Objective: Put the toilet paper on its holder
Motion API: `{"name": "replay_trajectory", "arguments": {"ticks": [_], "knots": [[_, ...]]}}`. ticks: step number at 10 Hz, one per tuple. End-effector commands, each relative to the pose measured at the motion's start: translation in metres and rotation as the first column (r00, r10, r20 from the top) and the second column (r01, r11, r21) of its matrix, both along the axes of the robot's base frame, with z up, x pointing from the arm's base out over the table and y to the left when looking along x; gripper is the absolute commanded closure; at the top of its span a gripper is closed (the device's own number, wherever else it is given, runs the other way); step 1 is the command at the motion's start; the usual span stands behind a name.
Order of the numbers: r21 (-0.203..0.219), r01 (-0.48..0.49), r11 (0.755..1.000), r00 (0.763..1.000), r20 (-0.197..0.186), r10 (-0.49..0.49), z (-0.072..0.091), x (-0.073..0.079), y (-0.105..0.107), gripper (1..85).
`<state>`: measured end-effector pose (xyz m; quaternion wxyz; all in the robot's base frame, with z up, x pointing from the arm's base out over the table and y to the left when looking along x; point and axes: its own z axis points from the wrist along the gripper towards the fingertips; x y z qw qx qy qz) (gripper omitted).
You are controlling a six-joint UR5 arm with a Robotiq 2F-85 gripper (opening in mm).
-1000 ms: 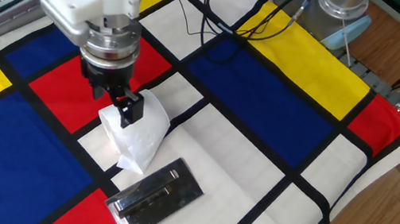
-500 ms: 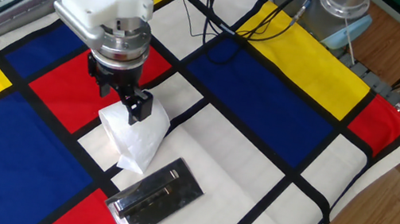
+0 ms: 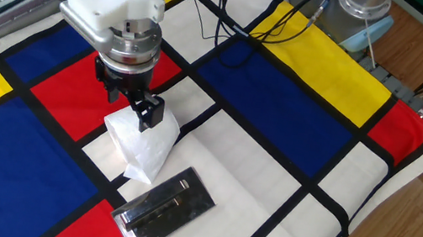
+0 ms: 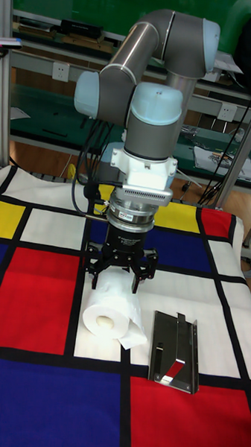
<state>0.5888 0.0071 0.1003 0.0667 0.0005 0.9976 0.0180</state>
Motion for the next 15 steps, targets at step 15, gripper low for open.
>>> {"name": "replay_trajectory", "arguments": {"ticks": [15], "knots": [[0.064,0.127,0.99,0.992,-0.013,-0.126,-0.022,-0.01,0.021,6.7]]}}
